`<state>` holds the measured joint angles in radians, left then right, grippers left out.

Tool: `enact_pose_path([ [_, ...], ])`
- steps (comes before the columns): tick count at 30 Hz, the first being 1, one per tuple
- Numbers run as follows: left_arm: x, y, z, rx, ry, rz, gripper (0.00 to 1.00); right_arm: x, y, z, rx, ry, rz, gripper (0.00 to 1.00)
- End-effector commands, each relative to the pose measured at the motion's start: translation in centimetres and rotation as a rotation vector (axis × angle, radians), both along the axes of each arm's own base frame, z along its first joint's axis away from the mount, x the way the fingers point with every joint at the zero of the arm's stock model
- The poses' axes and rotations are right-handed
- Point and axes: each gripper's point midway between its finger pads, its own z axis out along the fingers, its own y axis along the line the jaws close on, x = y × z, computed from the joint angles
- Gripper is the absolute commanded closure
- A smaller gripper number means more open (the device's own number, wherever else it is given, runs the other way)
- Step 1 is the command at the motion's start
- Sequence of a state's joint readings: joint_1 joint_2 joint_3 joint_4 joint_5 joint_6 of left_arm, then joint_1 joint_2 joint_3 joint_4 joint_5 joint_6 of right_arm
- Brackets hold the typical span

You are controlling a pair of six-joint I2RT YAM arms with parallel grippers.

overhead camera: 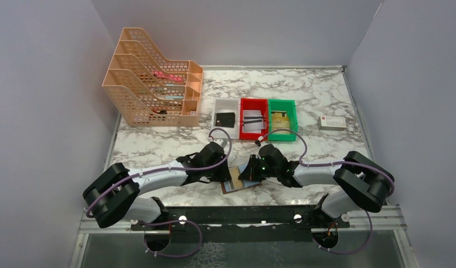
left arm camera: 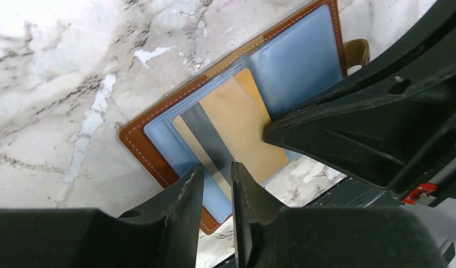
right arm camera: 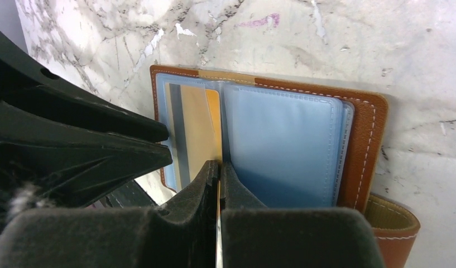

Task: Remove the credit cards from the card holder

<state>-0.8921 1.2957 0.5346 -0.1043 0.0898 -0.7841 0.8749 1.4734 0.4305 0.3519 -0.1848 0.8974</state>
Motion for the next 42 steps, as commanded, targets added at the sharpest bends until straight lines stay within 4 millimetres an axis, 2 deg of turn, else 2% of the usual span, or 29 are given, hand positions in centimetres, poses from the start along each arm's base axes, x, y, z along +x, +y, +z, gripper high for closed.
enact_pose_path([
  [1,-0.4,-1.1,-0.8,-0.002,0.021,-0.048,0.75,-0.3,-0.7,-1.2,-0.029,0.015,-0.006,0.94],
  [5,-0.9,-0.1,-2.1,0.056,0.038,-0.045,0.86,-0.4,-0.1,-0.2,0.016,0.002,0.024,0.88],
  [11,-1.5,1.0,-3.0,0.089,0.054,-0.039,0.92,-0.5,0.7,0.7,0.076,0.024,0.053,0.83],
  [19,-1.5,1.4,-2.9,0.097,0.049,-0.03,0.93,-0.4,0.4,0.8,0.153,0.082,0.034,0.78],
  [31,-1.6,1.8,-3.0,0.109,0.046,-0.021,0.93,0.1,-0.7,0.7,0.179,0.104,-0.004,0.75],
  [34,-1.6,1.8,-2.9,0.112,0.045,-0.02,0.93,0.2,-0.7,0.8,0.182,0.104,-0.006,0.76],
  [42,-1.5,2.1,-3.0,0.127,0.042,-0.018,0.93,0.2,-1.1,1.0,0.189,0.099,-0.013,0.91],
])
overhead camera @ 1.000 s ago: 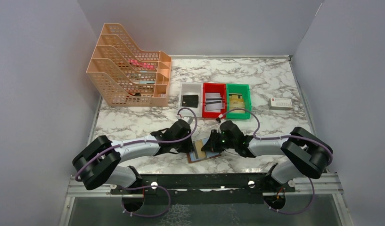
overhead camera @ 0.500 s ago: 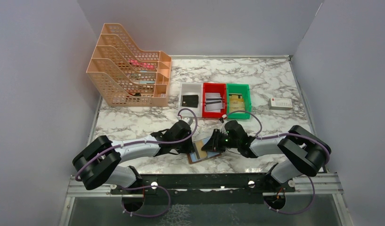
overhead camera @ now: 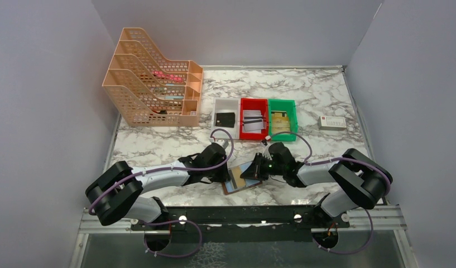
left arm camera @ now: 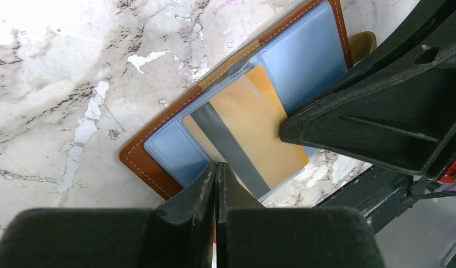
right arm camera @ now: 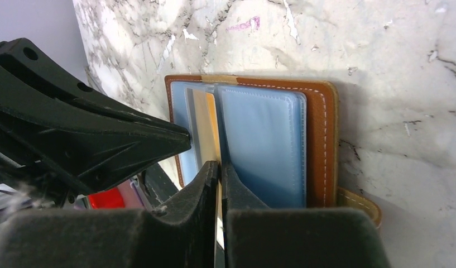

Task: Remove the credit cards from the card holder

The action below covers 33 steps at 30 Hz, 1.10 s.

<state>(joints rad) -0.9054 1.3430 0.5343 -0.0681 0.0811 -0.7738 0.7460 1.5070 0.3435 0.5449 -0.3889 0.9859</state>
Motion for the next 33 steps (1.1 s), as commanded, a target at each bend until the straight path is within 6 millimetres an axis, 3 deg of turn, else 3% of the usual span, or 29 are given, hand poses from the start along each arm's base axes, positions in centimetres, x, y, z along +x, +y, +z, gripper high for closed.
enact_pose_path([
  [1,-1.5,2.7,-2.2,0.121,0.044,0.001,0.93,-0.1,-0.3,0.4,0.023,-0.008,0.003,0.94],
  [4,-1.3,3.3,-2.4,0.158,0.036,0.007,0.94,0.0,-0.5,0.6,0.022,-0.012,-0.001,0.95],
  [7,-1.4,3.5,-2.6,0.167,0.037,0.006,0.94,0.0,-0.6,0.8,0.026,-0.016,0.001,0.83],
  [10,-1.3,3.3,-2.5,0.165,0.039,0.003,0.94,-0.1,-0.5,1.1,0.038,-0.017,0.01,0.81],
  [15,-1.2,3.1,-2.3,0.161,0.034,0.0,0.94,-0.3,-0.1,1.3,0.059,-0.015,0.036,0.84],
  [22,-1.3,3.1,-2.3,0.16,0.035,-0.002,0.95,-0.3,-0.3,0.8,0.048,-0.012,0.027,0.98],
  [33,-1.2,3.5,-2.3,0.178,0.029,0.004,0.96,1.0,-2.9,0.3,-0.035,-0.053,-0.003,0.99],
])
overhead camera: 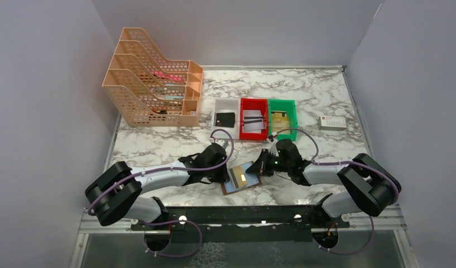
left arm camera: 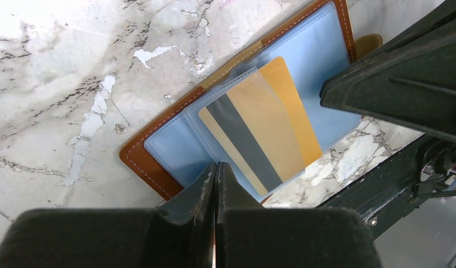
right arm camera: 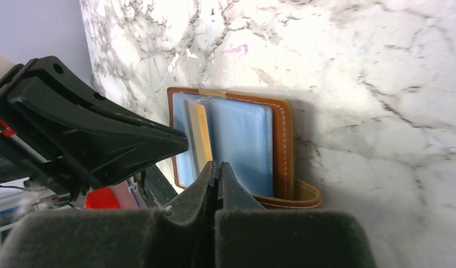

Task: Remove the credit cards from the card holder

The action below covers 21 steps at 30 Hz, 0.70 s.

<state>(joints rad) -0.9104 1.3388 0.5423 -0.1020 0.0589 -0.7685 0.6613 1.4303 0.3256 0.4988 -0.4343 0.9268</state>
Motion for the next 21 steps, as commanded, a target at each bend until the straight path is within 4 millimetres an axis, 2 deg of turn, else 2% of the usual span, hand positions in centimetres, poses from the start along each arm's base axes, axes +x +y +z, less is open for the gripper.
enact_pose_path([
  [1,-1.1,3.1,-2.2,0.149,0.03,0.001,0.96,-0.2,-1.1,-0.8,-0.049,-0.013,0.018,0.99],
  [5,-1.0,3.0,-1.8,0.14,0.022,0.006,0.96,-0.2,-1.1,-0.9,-0.054,-0.014,0.021,0.99],
  [12,-0.8,2.7,-1.4,0.127,0.011,0.006,0.96,-1.1,0.3,0.8,0.053,-0.038,0.109,0.79],
  [17,-0.7,2.7,-1.5,0.131,0.016,0.008,0.96,-1.6,1.1,1.6,0.109,-0.061,0.175,0.74],
  [21,-0.7,2.5,-1.4,0.128,0.017,0.006,0.96,-1.8,1.3,1.0,0.113,-0.041,0.202,0.71],
])
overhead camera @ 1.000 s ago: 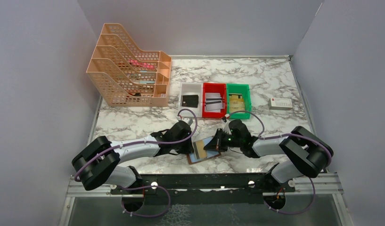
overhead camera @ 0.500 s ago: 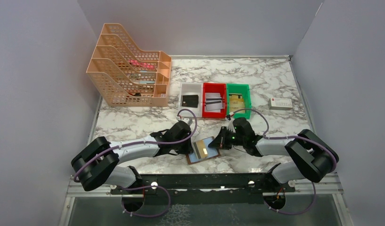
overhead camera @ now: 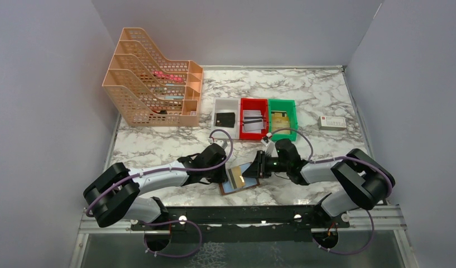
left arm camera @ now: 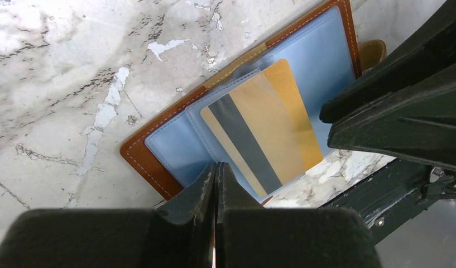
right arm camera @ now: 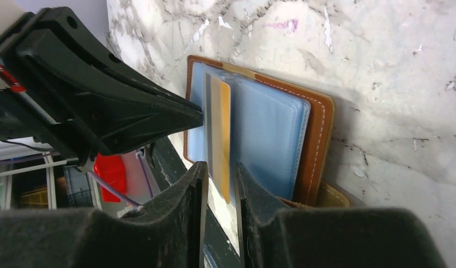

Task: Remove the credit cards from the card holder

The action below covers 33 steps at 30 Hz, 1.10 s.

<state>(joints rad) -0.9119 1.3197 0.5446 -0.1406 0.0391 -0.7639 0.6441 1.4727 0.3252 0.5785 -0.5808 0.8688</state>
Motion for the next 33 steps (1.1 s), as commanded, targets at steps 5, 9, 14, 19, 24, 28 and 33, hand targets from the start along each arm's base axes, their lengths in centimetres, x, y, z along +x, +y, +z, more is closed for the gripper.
enact_pose_path([
  [5,-0.5,1.8,-1.4,0.102,0.022,0.001,0.96,-0.8,0.8,-0.6,0.037,0.013,0.091,0.69],
  [9,-0.5,1.7,-1.5,0.104,0.024,0.001,0.96,-1.1,1.2,-0.5,0.063,0.018,0.133,0.69],
  [14,-0.4,1.6,-1.3,0.102,0.021,0.0,0.96,-1.0,1.3,-0.4,0.064,0.009,0.141,0.79],
  [19,-0.3,1.6,-1.3,0.104,0.019,0.0,0.96,-0.9,1.0,-0.6,0.037,0.008,0.13,0.97],
  [24,-0.4,1.7,-1.5,0.107,0.023,0.002,0.96,-0.3,-0.1,-1.6,-0.05,0.011,0.05,0.99],
  [28,-0.4,1.9,-1.5,0.11,0.02,0.005,0.96,0.1,-1.0,-1.7,-0.097,-0.005,0.001,0.99],
  [33,-0.5,2.0,-1.4,0.107,0.017,0.006,0.96,0.4,-1.6,-1.5,-0.118,-0.014,-0.045,0.99],
])
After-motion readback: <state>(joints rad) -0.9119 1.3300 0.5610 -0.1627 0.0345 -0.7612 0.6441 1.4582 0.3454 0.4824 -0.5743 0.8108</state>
